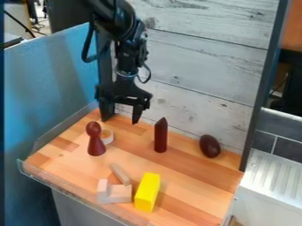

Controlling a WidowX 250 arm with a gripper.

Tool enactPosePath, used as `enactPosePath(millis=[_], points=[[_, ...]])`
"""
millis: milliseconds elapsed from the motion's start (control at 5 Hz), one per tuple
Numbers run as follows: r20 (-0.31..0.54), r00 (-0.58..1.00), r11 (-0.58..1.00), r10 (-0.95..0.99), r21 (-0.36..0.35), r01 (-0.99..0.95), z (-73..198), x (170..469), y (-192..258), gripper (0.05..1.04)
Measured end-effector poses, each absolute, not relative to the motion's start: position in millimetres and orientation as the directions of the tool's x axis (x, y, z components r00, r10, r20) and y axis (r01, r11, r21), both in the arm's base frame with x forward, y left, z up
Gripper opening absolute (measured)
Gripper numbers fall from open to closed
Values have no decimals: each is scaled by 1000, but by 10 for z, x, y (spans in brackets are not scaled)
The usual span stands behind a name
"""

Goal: Put the object on top of the yellow block

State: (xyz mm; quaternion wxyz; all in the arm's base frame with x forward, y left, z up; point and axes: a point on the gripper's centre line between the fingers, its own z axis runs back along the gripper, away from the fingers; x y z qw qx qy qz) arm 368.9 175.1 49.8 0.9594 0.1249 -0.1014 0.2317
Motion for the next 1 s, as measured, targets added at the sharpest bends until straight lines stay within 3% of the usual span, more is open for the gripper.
enactPosePath(millis=[400,1000], points=[[239,858,827,454,245,-506,297,3708,2004,1000],[175,845,805,505,258,-534,66,3807,2202,1000]])
